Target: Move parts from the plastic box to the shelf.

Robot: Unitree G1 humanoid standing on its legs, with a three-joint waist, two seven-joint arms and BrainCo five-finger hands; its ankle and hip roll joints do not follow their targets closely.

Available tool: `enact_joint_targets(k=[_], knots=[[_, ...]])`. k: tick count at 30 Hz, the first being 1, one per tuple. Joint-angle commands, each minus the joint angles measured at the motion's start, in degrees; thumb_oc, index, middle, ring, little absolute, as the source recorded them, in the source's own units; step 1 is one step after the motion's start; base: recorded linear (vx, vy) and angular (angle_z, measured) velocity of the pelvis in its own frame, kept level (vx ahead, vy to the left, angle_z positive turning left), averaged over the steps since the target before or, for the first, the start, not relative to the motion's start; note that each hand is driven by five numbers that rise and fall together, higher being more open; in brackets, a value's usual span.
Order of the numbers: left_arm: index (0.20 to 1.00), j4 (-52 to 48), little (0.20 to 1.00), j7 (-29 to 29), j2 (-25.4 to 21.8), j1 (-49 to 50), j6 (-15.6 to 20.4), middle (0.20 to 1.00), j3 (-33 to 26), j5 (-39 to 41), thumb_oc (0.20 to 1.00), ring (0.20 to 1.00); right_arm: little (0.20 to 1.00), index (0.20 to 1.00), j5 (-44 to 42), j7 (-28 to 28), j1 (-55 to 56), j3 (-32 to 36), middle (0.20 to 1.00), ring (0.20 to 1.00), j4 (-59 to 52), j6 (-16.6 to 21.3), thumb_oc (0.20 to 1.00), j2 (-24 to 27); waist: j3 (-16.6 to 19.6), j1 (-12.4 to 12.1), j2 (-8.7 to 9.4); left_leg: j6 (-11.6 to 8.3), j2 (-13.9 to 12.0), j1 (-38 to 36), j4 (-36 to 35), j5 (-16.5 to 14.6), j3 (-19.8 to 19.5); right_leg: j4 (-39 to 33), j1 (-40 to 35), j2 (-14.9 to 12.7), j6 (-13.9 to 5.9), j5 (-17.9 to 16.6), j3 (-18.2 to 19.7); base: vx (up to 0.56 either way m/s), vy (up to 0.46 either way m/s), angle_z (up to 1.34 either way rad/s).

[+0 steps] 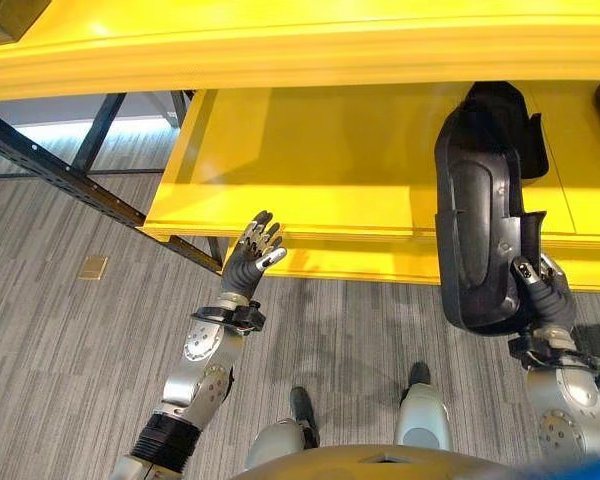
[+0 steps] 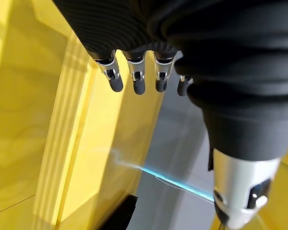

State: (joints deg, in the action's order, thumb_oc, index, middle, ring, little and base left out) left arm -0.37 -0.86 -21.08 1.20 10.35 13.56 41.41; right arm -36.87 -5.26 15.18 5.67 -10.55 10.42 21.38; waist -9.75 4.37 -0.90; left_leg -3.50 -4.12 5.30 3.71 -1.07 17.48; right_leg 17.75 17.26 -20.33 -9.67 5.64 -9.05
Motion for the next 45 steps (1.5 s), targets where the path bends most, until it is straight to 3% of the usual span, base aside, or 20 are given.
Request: enact_joint_targets(k=[1,14,23,28,31,33,41,44,45], knots=[[1.000,-5.47,1.000,0.08,-3.12,-0.78,2.92,1.000,-2.58,-0.65,1.000,1.000,0.200,0.200,1.64,1.54,-2.46,1.46,0.200,0.200,-8.07,3.58,0.200,0.23,0.09,-0.31,3.91,-3.64,-7.04,4.40,4.20,1.36,-2.72,-16.12,-12.31,-6.15,-5.33,-19.17,-1.81,0.00,0.000,0.00],[1.000,-5.52,1.000,1.01,-3.88,0.74,2.88,1.000,-2.49,-0.49,1.000,1.000,0.200,0.200,0.08,0.94,-17.11,-9.86,0.200,0.200,-3.78,2.44,0.200,3.07,-0.96,-5.29,6.62,-2.92,-6.47,9.17,5.22,1.77,-5.69,-16.41,-11.81,-6.51,-5.33,-20.02,-5.95,-0.01,-0.005,0.15],[1.000,-6.70,1.000,1.70,-5.05,-0.19,2.64,1.000,-0.92,0.48,1.000,1.000,0.200,0.200,-0.76,-3.52,-28.07,-13.11,0.200,0.200,3.08,2.23,0.200,3.77,-3.21,-8.70,6.86,-2.89,-6.27,13.09,6.58,2.32,-8.56,-15.87,-11.85,-6.51,-5.33,-19.34,-8.73,-0.02,-0.027,0.21],[1.000,-7.89,1.000,2.11,-7.02,-0.52,2.43,1.000,0.50,1.39,1.000,1.000,0.200,0.200,-2.47,-7.84,-38.54,-14.70,0.200,0.200,10.94,2.60,0.200,5.18,-4.72,-10.53,6.18,-2.95,-6.58,15.05,7.98,2.08,-10.01,-14.91,-11.34,-6.19,-5.24,-18.74,-9.69,-0.02,-0.015,0.08],[1.000,-8.96,1.000,2.35,-8.44,-1.20,2.46,1.000,1.48,2.34,1.000,1.000,0.200,0.200,-3.96,-10.59,-48.70,-15.71,0.200,0.200,17.37,2.65,0.200,7.69,-6.23,-11.54,5.59,-2.89,-6.83,17.04,9.80,1.81,-10.53,-13.48,-10.00,-6.10,-4.96,-18.05,-9.82,-0.06,0.001,0.12],[1.000,-9.62,1.000,2.47,-9.80,-2.81,2.39,1.000,3.68,3.37,1.000,1.000,0.200,0.200,-5.42,-13.81,-61.89,-17.17,0.200,0.200,26.19,2.35,0.200,10.65,-8.17,-12.33,4.45,-2.70,-7.23,20.00,12.23,1.32,-11.43,-10.42,-7.23,-6.16,-4.30,-16.36,-9.40,-0.10,0.037,0.09],[1.000,-10.07,1.000,3.26,-10.39,-5.03,2.56,1.000,5.62,4.32,1.000,1.000,0.200,0.200,-6.03,-16.84,-79.46,-19.66,0.200,0.200,41.67,1.25,0.200,14.10,-10.27,-12.60,2.61,-2.20,-7.97,25.50,17.00,-0.18,-12.30,-4.87,-1.41,-6.09,-3.04,-13.38,-7.90,-0.04,0.034,0.04],[1.000,-9.72,1.000,3.82,-10.54,-6.45,2.55,1.000,6.83,4.15,1.000,1.000,0.200,0.200,-6.71,-17.27,-86.60,-21.69,0.200,0.200,52.75,-0.10,0.200,14.28,-10.79,-12.66,1.98,-2.43,-8.17,27.16,19.51,-2.59,-12.85,-2.78,0.31,-5.68,-2.99,-11.30,-6.61,0.04,0.023,0.00],[1.000,-9.73,1.000,3.82,-10.47,-6.60,2.58,1.000,6.79,4.13,1.000,1.000,0.200,0.200,-6.84,-17.12,-87.02,-21.86,0.200,0.200,53.12,0.03,0.200,14.36,-11.11,-12.60,1.95,-1.85,-7.99,27.83,19.55,-1.32,-12.45,-2.95,0.88,-5.94,-2.44,-12.32,-6.89,-0.08,0.052,-0.02]])
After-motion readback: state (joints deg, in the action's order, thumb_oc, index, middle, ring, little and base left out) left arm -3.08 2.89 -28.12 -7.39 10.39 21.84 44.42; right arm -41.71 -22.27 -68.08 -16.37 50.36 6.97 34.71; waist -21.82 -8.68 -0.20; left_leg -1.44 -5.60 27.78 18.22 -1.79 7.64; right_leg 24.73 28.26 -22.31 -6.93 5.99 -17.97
